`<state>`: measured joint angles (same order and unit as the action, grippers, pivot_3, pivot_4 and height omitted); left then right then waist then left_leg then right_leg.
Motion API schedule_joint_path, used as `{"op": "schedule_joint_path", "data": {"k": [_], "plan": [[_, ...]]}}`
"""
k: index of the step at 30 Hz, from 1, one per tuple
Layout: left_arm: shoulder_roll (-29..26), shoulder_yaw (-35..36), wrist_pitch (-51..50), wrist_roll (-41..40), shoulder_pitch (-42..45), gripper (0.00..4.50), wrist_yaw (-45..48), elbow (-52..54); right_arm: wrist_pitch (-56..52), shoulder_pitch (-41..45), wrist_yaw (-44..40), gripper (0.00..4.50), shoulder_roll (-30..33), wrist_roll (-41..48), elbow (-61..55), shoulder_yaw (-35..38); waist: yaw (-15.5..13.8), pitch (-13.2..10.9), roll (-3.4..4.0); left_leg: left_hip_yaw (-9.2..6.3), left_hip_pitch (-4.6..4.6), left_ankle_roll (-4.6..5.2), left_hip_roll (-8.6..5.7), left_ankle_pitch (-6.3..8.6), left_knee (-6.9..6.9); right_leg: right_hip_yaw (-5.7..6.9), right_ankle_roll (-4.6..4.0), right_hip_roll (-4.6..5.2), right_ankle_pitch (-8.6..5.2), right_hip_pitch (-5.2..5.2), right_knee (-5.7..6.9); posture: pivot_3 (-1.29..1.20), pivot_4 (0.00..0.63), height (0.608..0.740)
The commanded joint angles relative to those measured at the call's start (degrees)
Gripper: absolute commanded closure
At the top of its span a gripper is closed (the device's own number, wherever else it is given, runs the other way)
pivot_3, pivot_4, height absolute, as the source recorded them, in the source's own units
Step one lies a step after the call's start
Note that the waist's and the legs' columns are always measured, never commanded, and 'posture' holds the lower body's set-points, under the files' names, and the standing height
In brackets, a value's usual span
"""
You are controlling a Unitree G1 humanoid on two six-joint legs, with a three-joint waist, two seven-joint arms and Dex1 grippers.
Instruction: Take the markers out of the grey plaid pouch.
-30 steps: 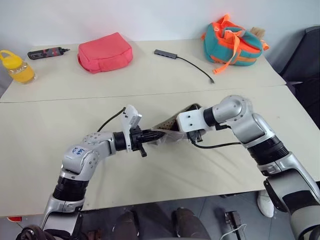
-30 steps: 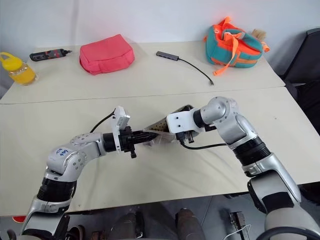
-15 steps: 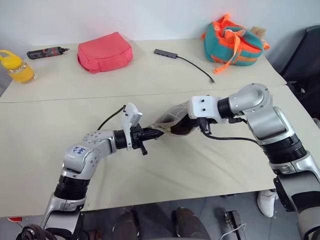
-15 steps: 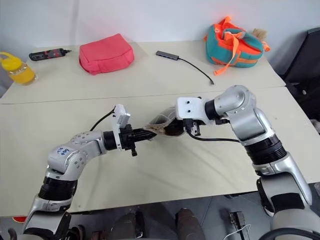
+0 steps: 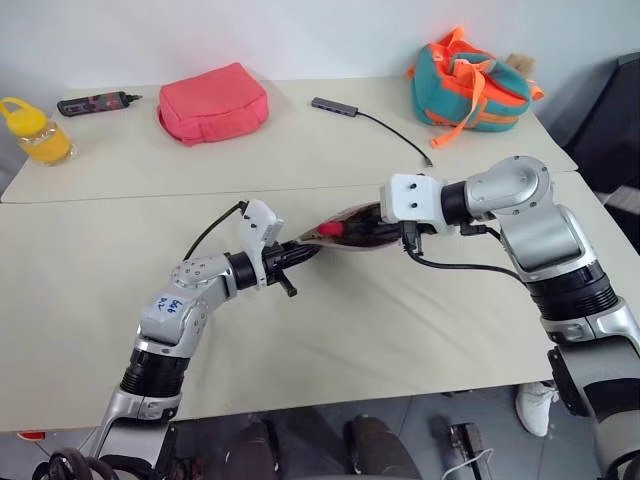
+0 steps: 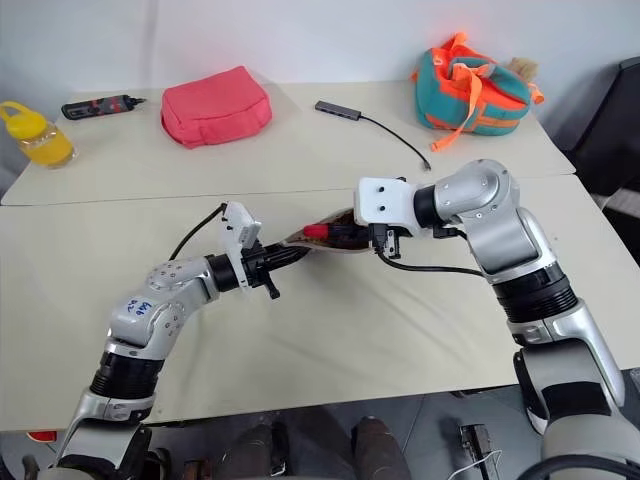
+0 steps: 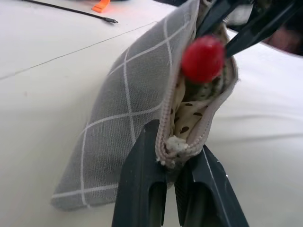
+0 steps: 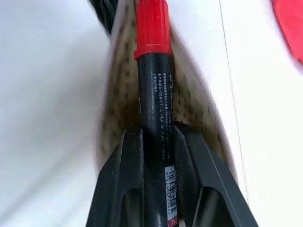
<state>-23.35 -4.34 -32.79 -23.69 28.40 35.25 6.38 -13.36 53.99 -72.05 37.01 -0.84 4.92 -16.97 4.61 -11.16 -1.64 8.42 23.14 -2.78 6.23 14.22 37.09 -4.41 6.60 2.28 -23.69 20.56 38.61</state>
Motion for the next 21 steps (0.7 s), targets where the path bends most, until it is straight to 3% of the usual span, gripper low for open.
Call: {"op": "schedule_joint_path", "data": {"k": [1, 6, 11, 17, 21], "plan": [[-1.11, 0.85, 3.77, 2.77, -0.3, 4.5, -0.04, 0.13, -2.47, 1.45, 0.49, 3.96, -1.54, 6.62, -3.78, 5.41, 0.14, 0.0, 0.0, 0.0, 0.0, 0.0, 0.0, 0.0, 0.0, -0.01, 0.0, -0.01, 0.0, 0.0, 0.0, 0.0, 0.15, 0.74], [-1.29, 4.79, 6.46, 3.42, 1.46, 4.5, -1.57, -2.34, -9.13, 0.15, 0.19, 3.96, -2.49, 13.03, -9.23, 7.29, 0.15, 0.0, 0.0, -0.01, -0.01, 0.0, 0.03, 0.0, -0.01, 0.01, 0.0, -0.01, 0.0, 0.02, 0.07, 0.0, 0.15, 0.74], [-5.15, 6.71, 12.6, 7.93, 2.46, 4.5, -1.74, -5.4, -12.74, -0.5, 2.63, 3.96, -2.22, 16.16, -10.26, 9.63, 0.08, 0.0, 0.0, 0.0, 0.0, 0.0, 0.02, 0.0, -0.01, 0.01, 0.0, 0.0, 0.0, 0.03, 0.06, 0.0, 0.15, 0.74], [-13.2, 10.01, 24.04, 15.25, 1.72, 4.5, -3.21, -9.95, -0.61, -6.52, 4.59, 3.96, 7.83, 1.29, -2.83, 2.62, -0.2, 0.0, -0.01, 0.03, 0.02, 0.03, 0.0, 0.02, -0.05, 0.03, 0.0, 0.02, 0.0, 0.02, -0.1, 0.0, 0.15, 0.74], [-14.98, 10.42, 29.27, 19.84, 0.5, 4.5, -6.12, -11.13, 5.97, -10.95, 9.2, 3.96, 7.86, -3.19, 4.13, 1.65, 0.0, 0.0, 0.0, 0.22, 0.02, 0.07, -0.01, 0.04, -0.08, -0.09, 0.0, 0.04, 0.0, 0.04, -0.21, 0.0, 0.15, 0.74]]}}
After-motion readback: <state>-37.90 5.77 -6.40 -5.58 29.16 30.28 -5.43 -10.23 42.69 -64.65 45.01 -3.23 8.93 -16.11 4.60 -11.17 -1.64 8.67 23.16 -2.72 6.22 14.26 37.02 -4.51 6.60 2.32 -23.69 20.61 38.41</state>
